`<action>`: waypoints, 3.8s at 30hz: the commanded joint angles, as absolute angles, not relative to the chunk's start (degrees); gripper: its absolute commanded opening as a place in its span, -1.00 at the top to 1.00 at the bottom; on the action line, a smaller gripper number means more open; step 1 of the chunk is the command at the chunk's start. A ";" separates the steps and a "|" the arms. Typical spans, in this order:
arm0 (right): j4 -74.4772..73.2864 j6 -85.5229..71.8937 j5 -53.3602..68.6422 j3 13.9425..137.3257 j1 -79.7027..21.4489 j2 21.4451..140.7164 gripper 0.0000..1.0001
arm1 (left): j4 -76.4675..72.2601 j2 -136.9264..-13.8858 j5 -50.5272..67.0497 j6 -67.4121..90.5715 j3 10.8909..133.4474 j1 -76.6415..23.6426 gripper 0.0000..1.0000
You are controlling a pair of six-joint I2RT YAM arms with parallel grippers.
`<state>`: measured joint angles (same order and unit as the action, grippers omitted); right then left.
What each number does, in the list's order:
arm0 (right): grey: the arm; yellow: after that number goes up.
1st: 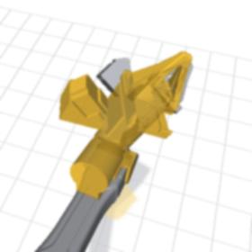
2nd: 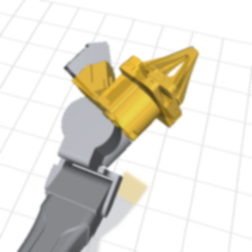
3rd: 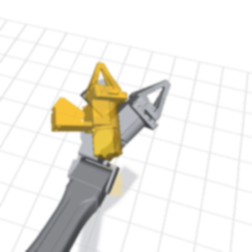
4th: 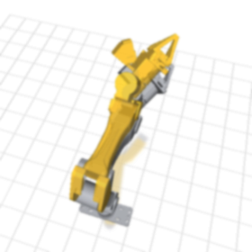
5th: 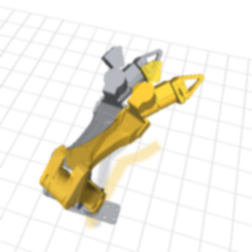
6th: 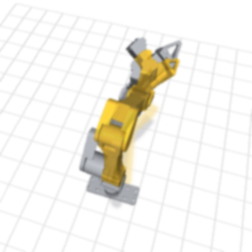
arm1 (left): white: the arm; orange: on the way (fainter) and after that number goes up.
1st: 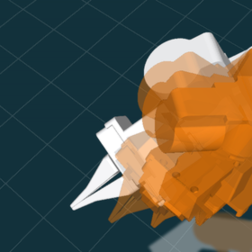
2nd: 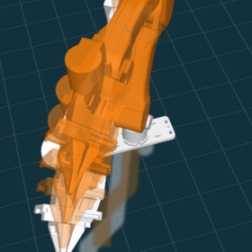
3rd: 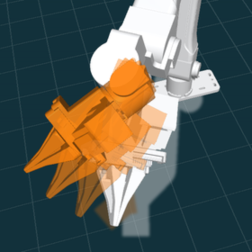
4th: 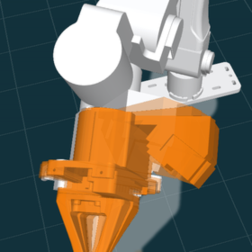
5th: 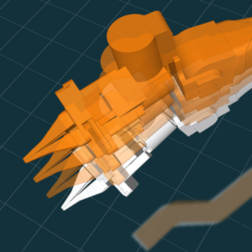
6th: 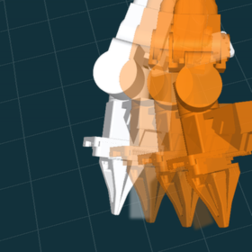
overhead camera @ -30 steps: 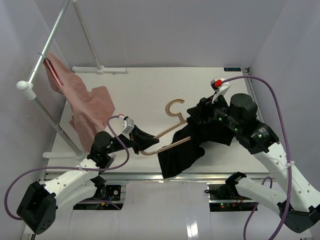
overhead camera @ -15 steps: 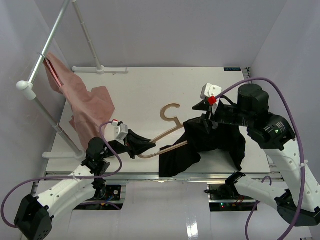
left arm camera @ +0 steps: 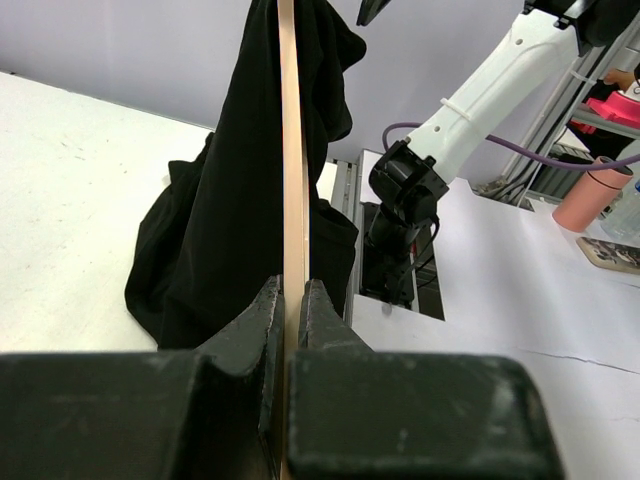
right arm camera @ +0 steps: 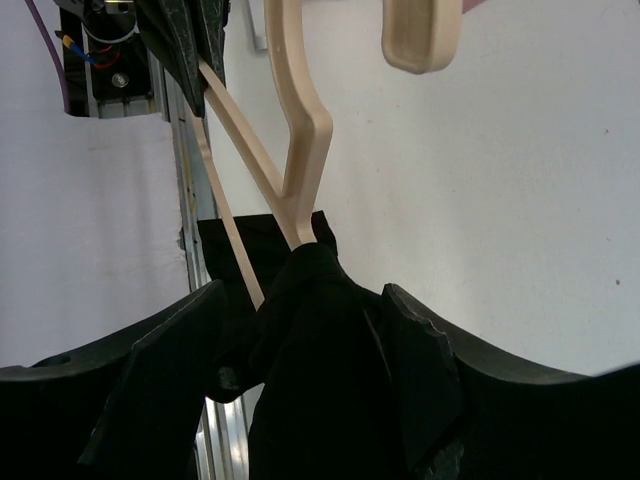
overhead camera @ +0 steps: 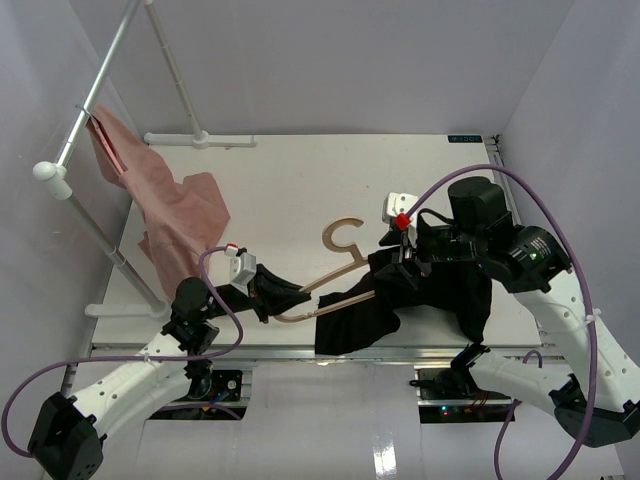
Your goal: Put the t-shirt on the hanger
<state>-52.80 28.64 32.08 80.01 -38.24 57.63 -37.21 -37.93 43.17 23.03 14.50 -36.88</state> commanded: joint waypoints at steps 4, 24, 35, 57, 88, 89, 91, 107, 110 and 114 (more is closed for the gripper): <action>-53.20 29.28 29.61 80.69 -41.00 59.77 -0.37 | -41.32 -37.70 45.86 22.95 14.80 -37.09 1.00; -45.51 22.45 26.60 64.53 -48.35 57.38 0.84 | -39.48 -37.18 45.34 22.68 20.75 -37.09 1.00; -32.58 15.81 22.83 58.98 -49.71 49.13 0.84 | -33.05 -42.12 38.82 22.71 27.93 -37.09 0.33; -21.48 2.95 -15.67 66.83 -49.86 54.42 0.84 | -22.00 -58.43 30.08 33.62 33.80 -37.33 -0.49; -21.34 -2.02 -7.71 60.48 -49.83 46.92 0.85 | -20.11 -77.94 7.21 27.53 41.66 -41.75 1.00; -21.15 -2.04 -7.48 59.73 -49.83 46.75 0.85 | -19.91 -77.77 5.58 27.70 41.65 -41.75 1.00; -20.38 -2.51 -7.78 58.88 -49.83 46.72 0.85 | -19.07 -77.34 4.89 27.81 41.48 -41.75 1.00; -16.12 -4.22 -13.32 57.80 -49.83 51.18 0.85 | -19.37 -69.49 26.45 26.13 35.33 -42.92 -0.17; -15.40 -4.39 -14.75 57.92 -49.83 51.67 0.85 | -21.35 -71.13 27.96 26.70 34.47 -43.59 -0.17; -14.92 -4.56 -14.76 58.08 -49.91 52.22 0.85 | -25.10 -74.49 28.98 28.58 33.17 -44.38 -0.17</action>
<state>-19.88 -3.81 -12.93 57.21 -49.78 51.87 -21.72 -71.91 26.12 26.90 34.70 -43.42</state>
